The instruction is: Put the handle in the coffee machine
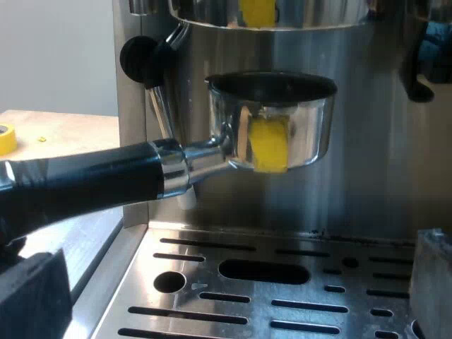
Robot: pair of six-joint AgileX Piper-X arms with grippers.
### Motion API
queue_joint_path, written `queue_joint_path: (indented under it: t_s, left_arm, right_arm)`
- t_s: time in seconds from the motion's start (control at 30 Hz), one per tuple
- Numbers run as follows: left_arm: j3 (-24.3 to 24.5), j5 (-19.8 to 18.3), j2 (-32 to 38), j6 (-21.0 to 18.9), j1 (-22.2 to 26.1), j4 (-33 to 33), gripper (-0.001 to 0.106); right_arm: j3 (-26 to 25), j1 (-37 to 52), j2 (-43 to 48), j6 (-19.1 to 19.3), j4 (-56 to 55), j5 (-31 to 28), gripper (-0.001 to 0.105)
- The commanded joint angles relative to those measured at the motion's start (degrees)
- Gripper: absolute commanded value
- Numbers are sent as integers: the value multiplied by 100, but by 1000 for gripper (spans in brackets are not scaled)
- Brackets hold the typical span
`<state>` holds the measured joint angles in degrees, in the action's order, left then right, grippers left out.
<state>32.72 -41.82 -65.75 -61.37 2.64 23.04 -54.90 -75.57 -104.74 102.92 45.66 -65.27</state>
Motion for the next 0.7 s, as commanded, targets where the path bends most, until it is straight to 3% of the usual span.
queue_joint_path:
  t_s: [0.03,0.43,0.7]
  left_arm:
    - [94,-257,51,18,-2,-119,0]
    - [320,-37,51,149,-2,-133,0]
    - [360,-132,51,344,182,-14,0]
  right_arm:
    - [-32,25,6,64,88,-35,105]
    - [-32,25,6,64,88,-46,105]
    - [-32,25,6,64,88,-46,105]
